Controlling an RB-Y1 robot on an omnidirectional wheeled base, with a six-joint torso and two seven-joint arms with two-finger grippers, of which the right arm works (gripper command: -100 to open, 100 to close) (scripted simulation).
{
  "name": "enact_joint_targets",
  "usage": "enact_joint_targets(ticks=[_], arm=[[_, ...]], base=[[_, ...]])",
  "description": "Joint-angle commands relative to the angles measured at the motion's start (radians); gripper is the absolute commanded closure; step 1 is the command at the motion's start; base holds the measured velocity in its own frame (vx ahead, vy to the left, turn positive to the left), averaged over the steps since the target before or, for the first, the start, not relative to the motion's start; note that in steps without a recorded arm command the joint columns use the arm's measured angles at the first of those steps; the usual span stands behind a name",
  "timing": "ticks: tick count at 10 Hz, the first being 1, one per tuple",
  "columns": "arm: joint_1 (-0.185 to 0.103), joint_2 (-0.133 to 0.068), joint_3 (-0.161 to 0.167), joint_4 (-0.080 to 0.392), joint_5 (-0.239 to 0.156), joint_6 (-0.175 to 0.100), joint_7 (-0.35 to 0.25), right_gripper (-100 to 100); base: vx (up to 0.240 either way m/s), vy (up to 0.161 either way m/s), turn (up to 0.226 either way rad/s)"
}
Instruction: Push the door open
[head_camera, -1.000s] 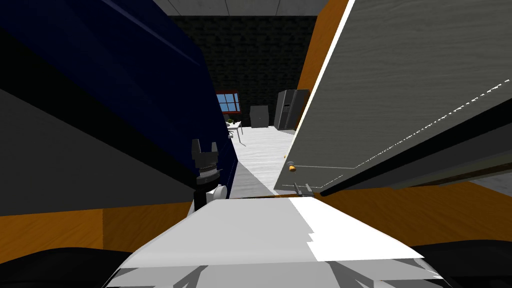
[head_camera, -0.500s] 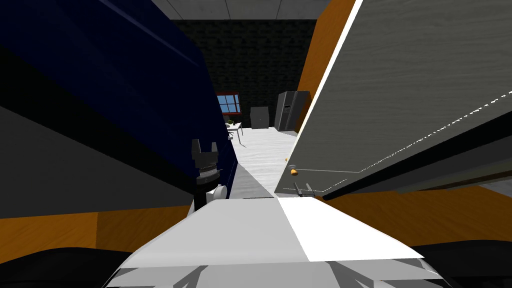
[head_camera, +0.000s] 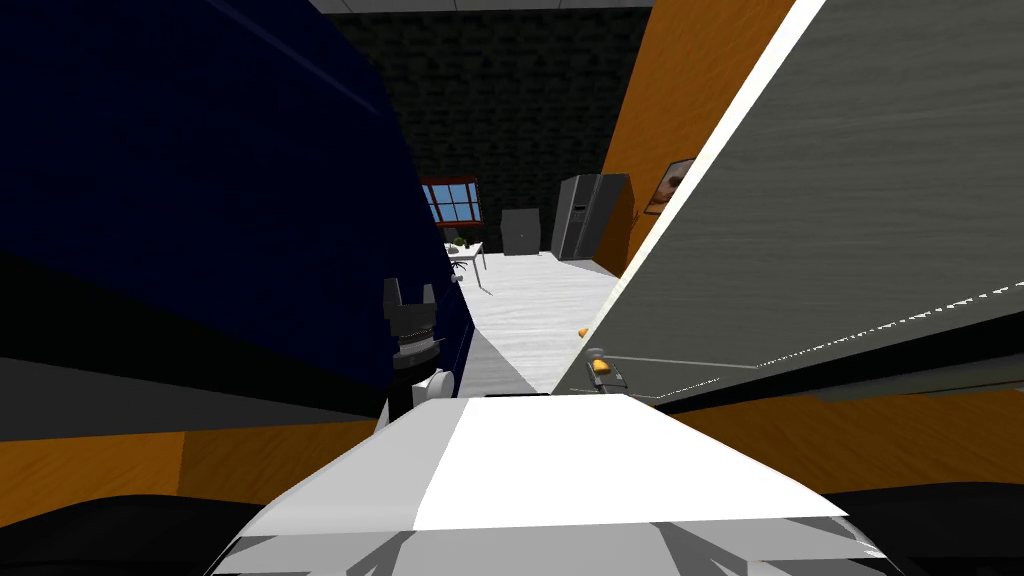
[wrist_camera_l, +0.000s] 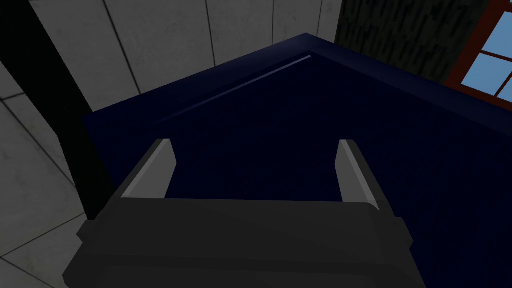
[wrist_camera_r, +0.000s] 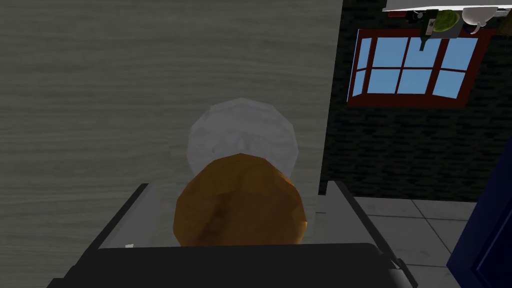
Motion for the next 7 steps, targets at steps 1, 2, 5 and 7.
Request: enact_joint_targets(ticks=[1, 2, 5, 7], arm=[[0.001, 0.000, 0.000, 0.000, 0.000, -0.001, 0.000, 100], [0.001, 0.000, 0.000, 0.000, 0.000, -0.001, 0.000, 100], [0.001, 0.000, 0.000, 0.000, 0.000, -0.001, 0.000, 100], [-0.002, -0.002, 0.004, 0.005, -0.004, 0.003, -0.029, 100]], base=[[-0.008, 0.001, -0.005], [-0.028, 0.002, 0.008], [-0.016, 0.000, 0.000], [0.005, -0.001, -0.011]])
